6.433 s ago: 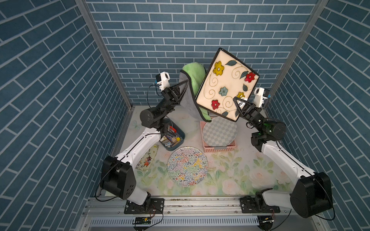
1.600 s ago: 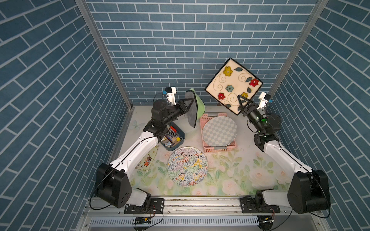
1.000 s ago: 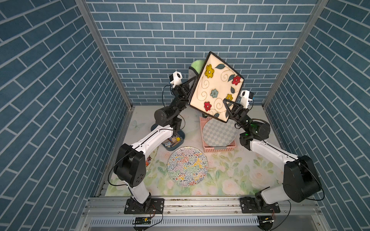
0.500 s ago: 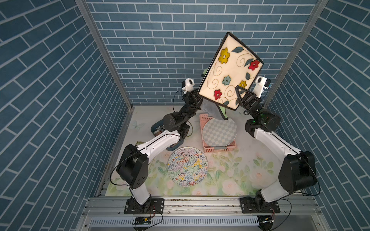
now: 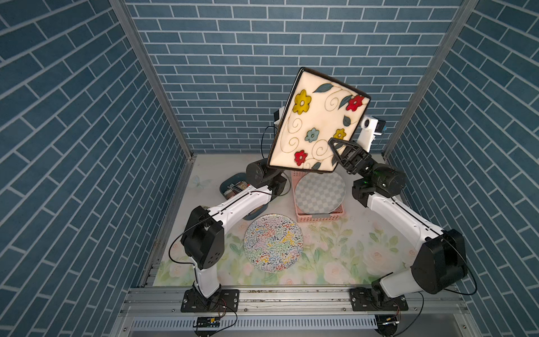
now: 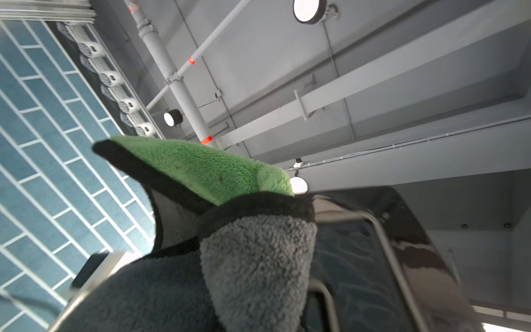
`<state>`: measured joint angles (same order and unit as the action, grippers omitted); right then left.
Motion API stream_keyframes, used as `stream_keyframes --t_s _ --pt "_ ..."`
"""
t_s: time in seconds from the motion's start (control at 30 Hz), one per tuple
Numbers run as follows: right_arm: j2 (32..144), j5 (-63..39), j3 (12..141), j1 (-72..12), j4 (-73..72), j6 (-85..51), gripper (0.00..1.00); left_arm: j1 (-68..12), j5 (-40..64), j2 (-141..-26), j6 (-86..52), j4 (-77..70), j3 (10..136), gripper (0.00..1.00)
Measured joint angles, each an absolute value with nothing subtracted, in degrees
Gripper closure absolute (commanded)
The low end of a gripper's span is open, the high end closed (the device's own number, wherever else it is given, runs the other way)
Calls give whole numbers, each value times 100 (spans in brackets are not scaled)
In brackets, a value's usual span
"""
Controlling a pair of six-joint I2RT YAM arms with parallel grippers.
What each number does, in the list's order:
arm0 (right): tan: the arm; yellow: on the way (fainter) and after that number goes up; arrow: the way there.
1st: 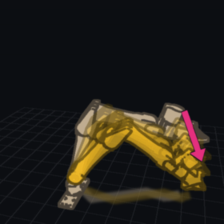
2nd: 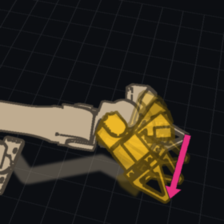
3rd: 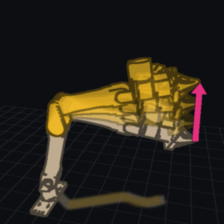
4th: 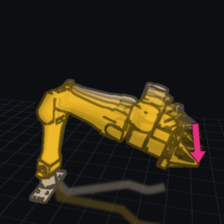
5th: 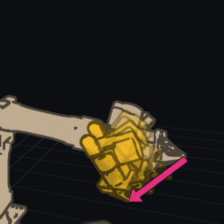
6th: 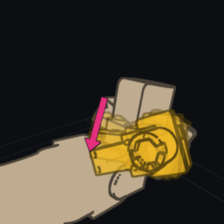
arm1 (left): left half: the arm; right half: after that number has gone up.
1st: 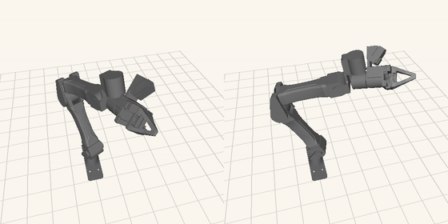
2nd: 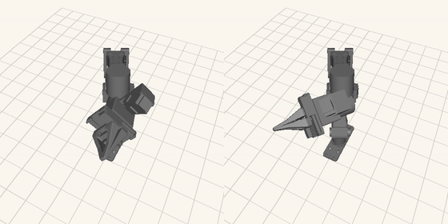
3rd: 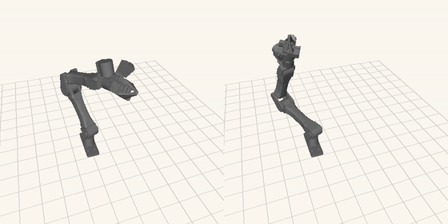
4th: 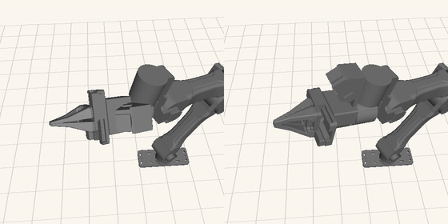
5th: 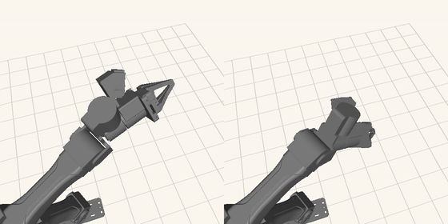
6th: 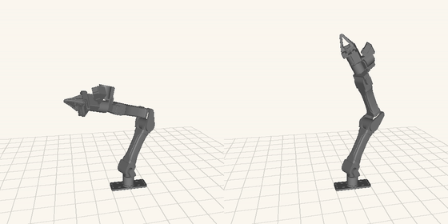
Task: Wipe the wet plate dry
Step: Wipe the plate with towel, then place the plate on the plate.
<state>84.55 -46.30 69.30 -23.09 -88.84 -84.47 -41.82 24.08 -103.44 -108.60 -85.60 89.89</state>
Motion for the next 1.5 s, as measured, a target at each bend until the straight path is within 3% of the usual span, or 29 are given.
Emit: stream_keyframes --t_s 0.13,0.4,0.57,0.7,0.87,1.0,1.1,1.23,1.5 --pt "8239 -4351 6440 -2062 -8770 -8466 100 -3953 2456 -10189 -10755 -8355 8744 100" --pt "8420 -4320 6289 -3234 -8558 -7979 100 -3885 2392 -10134 -10643 -8372 8831 100" --pt "8788 -4794 7183 -2808 -8676 -8066 100 -4147 2119 -9856 -10440 -8289 8322 100" --pt "8711 -4622 6930 -2130 -8910 -8525 100 -4040 2176 -9133 -10097 -7990 7118 100" --pt "8224 -3850 5435 -1409 -8766 -8777 100 -3218 2611 -7811 -9011 -6401 6136 100" --pt "7529 -3385 4195 -1293 -7273 -8281 100 -2661 2180 -6674 -6871 -3520 6792 100" --pt "6943 -3138 3763 -1649 -5188 -7363 100 -2650 1299 -6278 -5319 -1680 7767 100" --pt "6670 -3022 3688 -2808 -2877 -5968 100 -2646 185 -6112 -3885 -99 8392 100" --pt "7089 -3570 3426 -4860 -1385 -4740 100 -2635 -381 -6751 -2899 1398 8322 100"
